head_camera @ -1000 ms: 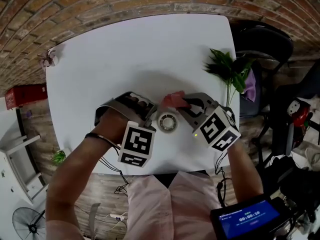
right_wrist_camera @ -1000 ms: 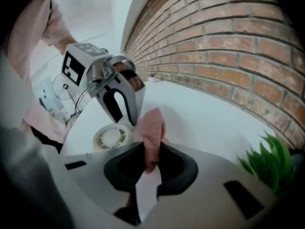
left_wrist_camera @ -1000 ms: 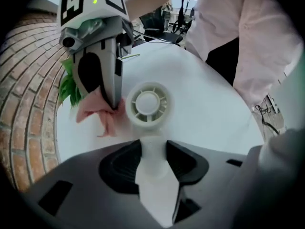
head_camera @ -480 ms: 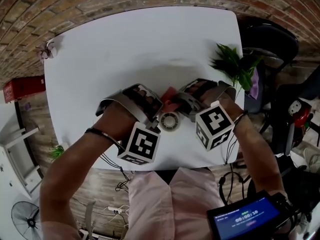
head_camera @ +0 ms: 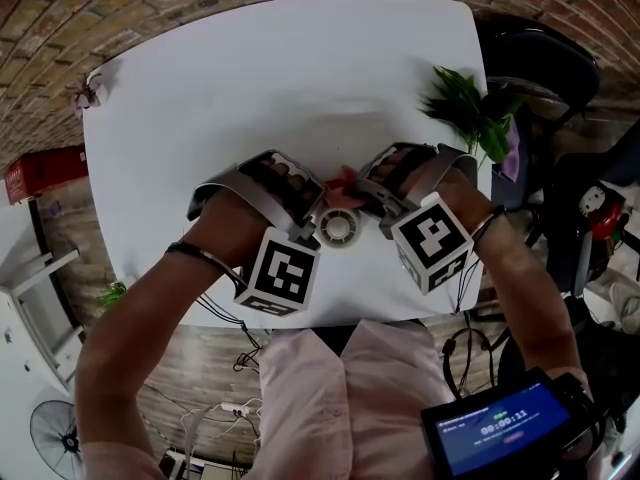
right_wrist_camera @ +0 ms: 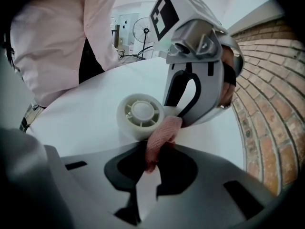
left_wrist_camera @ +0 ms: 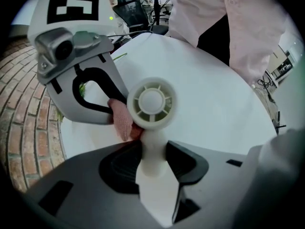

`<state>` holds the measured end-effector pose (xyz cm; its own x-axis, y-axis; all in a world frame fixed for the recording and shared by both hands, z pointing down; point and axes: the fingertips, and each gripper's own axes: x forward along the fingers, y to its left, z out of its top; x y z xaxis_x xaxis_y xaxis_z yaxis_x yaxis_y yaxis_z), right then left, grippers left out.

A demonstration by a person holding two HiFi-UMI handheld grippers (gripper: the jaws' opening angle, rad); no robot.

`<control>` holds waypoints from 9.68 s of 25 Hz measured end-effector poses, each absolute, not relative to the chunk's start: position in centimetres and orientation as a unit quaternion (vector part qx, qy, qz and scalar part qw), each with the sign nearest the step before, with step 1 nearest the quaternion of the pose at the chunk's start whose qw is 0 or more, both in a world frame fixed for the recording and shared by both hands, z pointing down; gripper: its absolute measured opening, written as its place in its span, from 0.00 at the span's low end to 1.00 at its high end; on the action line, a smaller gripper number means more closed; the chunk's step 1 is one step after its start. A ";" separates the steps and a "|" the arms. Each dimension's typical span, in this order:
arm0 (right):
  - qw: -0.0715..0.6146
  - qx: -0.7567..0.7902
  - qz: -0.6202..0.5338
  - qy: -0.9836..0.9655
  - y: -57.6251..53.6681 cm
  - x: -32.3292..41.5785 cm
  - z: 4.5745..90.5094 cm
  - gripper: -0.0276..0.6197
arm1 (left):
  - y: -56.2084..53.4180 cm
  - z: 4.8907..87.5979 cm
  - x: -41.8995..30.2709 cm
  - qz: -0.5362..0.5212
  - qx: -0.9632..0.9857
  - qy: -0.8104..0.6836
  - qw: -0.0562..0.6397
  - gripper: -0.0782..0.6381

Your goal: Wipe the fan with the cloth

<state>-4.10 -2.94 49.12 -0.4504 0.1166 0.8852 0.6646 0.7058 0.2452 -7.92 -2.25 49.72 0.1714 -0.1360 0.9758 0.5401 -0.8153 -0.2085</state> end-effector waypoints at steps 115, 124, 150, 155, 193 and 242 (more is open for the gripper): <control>0.425 0.320 0.297 -0.793 0.5 0.9 49.5 0.11 | -2.7 50.1 -5.4 -0.621 -0.783 -0.022 0.010 0.63; 0.431 0.316 0.288 -0.795 0.0 1.8 49.6 0.11 | -1.4 50.3 -8.1 -0.642 -0.765 -0.042 0.028 0.63; 0.473 -0.048 0.024 -0.879 -0.6 -4.9 49.1 0.11 | 0.2 50.7 -8.5 -0.662 -0.710 -0.179 0.161 0.63; 0.467 -0.159 -0.061 -0.867 0.5 -5.2 49.1 0.11 | 0.6 50.8 -8.5 -0.665 -0.700 -0.194 0.175 0.63; 0.402 -0.066 0.083 -0.909 6.3 -2.5 47.7 0.12 | -1.9 50.8 -10.0 -0.678 -0.734 0.032 -0.040 0.63; 0.075 0.405 -0.044 -0.910 4.1 -8.3 15.1 0.12 | 7.5 9.4 -17.6 0.019 -0.747 0.661 0.069 0.13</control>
